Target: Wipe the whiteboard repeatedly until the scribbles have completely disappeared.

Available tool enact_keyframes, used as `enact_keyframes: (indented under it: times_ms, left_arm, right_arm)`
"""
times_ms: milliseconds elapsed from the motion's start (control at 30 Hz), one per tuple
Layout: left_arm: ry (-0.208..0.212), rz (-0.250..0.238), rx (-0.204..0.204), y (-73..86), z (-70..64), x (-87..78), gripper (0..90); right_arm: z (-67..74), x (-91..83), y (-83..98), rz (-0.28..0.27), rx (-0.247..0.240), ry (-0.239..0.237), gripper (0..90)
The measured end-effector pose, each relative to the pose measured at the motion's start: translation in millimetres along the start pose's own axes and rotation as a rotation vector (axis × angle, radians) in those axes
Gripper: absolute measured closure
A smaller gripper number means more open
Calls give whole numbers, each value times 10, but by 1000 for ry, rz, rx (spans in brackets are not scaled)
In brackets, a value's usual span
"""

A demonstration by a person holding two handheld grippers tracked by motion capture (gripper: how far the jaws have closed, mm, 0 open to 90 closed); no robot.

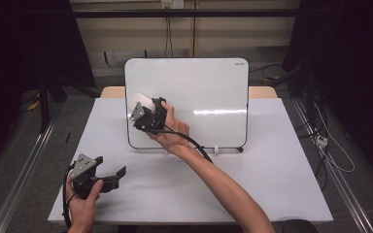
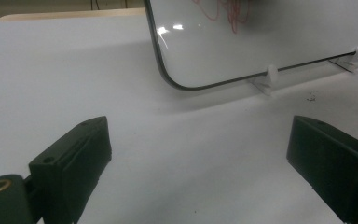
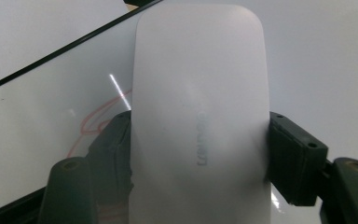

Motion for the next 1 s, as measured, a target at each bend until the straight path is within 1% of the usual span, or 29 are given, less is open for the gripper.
enact_keyframes:
  times_ms: [133, 200, 267, 367, 433, 533, 567, 700, 900, 967, 1000]
  left_arm:
    - [0, -1, 0, -1, 1, -4, 63]
    - [-1, -2, -4, 1, 2, -3, 63]
    - [-1, -2, -3, 2, 0, -3, 63]
    - [-2, -3, -1, 1, 1, -2, 63]
    - [-2, -1, -3, 4, 1, 1, 63]
    - [2, -3, 1, 0, -8, 0, 63]
    - [-2, -3, 2, 0, -8, -3, 63]
    - [-3, 3, 3, 9, -7, 3, 63]
    - [-3, 2, 2, 6, -15, 12, 63]
    - [-4, 5, 6, 7, -19, 12, 63]
    - [-3, 5, 7, 6, -20, 11, 63]
  right_arm:
    - [48, -20, 34, -5, 1, -5, 318]
    - [63, -28, 46, -7, -10, -7, 318]
    - [76, -35, 54, -5, -7, -8, 318]
    - [113, -55, 85, -8, -16, -14, 318]
    - [139, -65, 102, -8, -11, -13, 318]
    - [164, -76, 128, -10, -19, -17, 318]
    - [173, -84, 145, -10, -30, -19, 317]
    - [226, -110, 181, -8, -26, -19, 318]
    - [326, -138, 237, -7, -37, -35, 317]
    - [436, -164, 273, -4, -40, -41, 317]
    - [436, -164, 273, -4, -40, -41, 317]
Point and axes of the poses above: each handheld gripper's, and its own axes: x roughly forward along the jaws, y roughly out of its underside, z roughly to its left, the point moved 9 cm from there along x, roughly forward along the jaws, and after that the axes turned 7 degrees about y, right-handed, at the moved point
